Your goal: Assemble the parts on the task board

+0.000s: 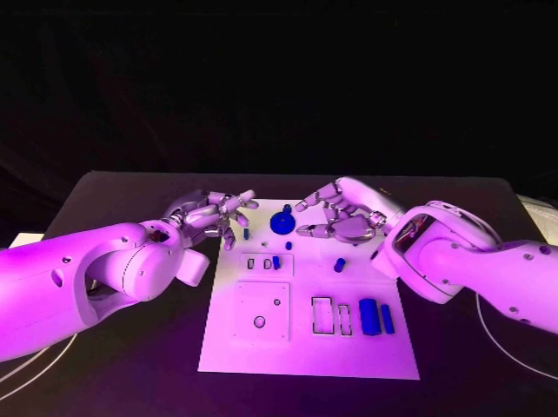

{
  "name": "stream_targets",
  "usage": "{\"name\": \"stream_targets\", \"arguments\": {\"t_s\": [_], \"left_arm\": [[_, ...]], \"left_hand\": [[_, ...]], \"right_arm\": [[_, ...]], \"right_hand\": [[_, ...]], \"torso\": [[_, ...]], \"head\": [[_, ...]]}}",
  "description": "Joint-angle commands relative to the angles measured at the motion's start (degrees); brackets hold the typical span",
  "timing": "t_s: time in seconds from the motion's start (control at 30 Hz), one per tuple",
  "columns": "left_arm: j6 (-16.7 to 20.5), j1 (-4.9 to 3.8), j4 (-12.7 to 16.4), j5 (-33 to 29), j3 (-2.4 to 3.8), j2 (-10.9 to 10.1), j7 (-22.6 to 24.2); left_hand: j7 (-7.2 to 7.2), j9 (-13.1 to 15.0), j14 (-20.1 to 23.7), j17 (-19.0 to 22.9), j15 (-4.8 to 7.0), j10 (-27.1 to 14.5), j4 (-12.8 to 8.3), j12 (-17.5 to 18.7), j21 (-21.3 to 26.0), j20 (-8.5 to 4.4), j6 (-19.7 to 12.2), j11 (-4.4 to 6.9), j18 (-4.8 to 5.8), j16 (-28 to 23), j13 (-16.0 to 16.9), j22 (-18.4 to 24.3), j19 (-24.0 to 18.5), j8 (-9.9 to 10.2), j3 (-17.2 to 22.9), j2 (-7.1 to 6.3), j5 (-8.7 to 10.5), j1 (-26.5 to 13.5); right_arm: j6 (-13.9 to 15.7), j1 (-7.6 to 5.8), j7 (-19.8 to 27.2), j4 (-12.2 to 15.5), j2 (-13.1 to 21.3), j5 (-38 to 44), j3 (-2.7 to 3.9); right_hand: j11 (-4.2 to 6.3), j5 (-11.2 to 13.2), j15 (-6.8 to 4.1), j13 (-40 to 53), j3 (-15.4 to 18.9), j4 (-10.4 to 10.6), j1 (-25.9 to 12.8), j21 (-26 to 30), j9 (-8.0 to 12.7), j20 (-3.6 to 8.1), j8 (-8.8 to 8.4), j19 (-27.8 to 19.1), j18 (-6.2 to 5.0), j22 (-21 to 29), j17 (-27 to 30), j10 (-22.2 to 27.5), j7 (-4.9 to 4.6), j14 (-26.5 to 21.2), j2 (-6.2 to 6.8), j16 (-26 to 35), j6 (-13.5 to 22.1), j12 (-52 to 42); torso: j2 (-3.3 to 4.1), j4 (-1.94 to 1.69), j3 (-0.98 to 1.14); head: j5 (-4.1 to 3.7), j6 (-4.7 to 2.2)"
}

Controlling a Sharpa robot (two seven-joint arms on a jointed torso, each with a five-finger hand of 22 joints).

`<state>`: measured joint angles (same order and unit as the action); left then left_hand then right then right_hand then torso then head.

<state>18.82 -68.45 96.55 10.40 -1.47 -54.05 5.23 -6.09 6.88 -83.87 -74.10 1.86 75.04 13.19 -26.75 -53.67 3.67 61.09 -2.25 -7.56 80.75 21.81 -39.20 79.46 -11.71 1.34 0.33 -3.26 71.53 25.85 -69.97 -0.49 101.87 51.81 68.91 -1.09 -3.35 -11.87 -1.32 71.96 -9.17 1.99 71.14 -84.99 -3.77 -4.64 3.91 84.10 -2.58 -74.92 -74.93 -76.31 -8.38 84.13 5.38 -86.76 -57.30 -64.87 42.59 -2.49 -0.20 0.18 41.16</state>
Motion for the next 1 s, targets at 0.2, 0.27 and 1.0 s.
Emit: {"name": "stream_targets", "arguments": {"t_s": [0.2, 0.27, 1.0], "left_arm": [[-16.4, -2.18, -1.4, 32.5, 0.06, 2.1, -34.1], [-17.9, -2.81, -1.7, 36.0, 0.06, 3.0, -37.1], [-22.8, -5.52, -8.3, 43.5, -0.04, 12.9, -48.4]], "left_hand": [[1.48, 7.2, -6.1, -15.9, 1.23, -2.5, 3.1, -29.9, -20.0, -0.47, -1.2, 1.72, 2.61, 9.2, 29.2, -24.0, 1.1, -10.1, -7.8, 1.4, 0.34, -2.0], [2.02, 8.6, -6.1, -15.9, 1.59, -0.5, 3.3, -34.3, -22.6, -0.76, -0.7, 2.23, 3.19, 9.2, 33.9, -27.7, 2.2, -12.1, -9.0, 1.56, 0.29, -2.9], [4.52, 23.2, -6.1, -15.9, 3.64, 3.4, 3.4, -44.1, -30.2, -2.87, -5.0, 4.53, 5.2, 9.2, 45.1, -39.6, 5.8, -25.3, -17.5, 3.85, 0.57, -7.2]], "right_arm": [[-1.6, -2.75, 4.9, -0.8, 4.9, -16.7, 0.02], [-1.4, -3.04, 4.8, -1.3, 5.6, -17.4, 0.02], [-2.3, -3.57, 2.8, -4.2, 6.0, -17.5, 0.0]], "right_hand": [[0.11, -0.5, 0.27, -0.3, 0.3, -0.2, 0.8, 0.5, -0.1, -0.34, 0.23, 0.1, 0.01, -2.9, -7.9, 0.5, 0.13, 4.2, -0.68, 0.5, 0.2, 0.5], [0.1, -0.7, 0.27, -0.3, 0.4, -0.1, 0.9, 0.5, -0.1, -0.33, 0.23, 0.1, 0.0, -2.9, -7.9, 0.5, 0.13, 4.2, -0.79, 0.5, 0.2, 0.5], [0.15, -2.2, 0.23, -0.6, 0.8, -0.3, 1.3, 0.6, -0.1, -0.29, 0.27, 0.1, -0.01, -2.8, -7.9, 0.5, 0.15, 4.2, -1.03, 0.6, 0.1, 0.6]], "torso": [[-0.8, 0.85, 0.38], [-0.84, 0.86, 0.43], [-0.98, 1.03, 0.68]], "head": [[0.56, 0.33], [0.71, 0.4], [0.93, 1.32]]}}
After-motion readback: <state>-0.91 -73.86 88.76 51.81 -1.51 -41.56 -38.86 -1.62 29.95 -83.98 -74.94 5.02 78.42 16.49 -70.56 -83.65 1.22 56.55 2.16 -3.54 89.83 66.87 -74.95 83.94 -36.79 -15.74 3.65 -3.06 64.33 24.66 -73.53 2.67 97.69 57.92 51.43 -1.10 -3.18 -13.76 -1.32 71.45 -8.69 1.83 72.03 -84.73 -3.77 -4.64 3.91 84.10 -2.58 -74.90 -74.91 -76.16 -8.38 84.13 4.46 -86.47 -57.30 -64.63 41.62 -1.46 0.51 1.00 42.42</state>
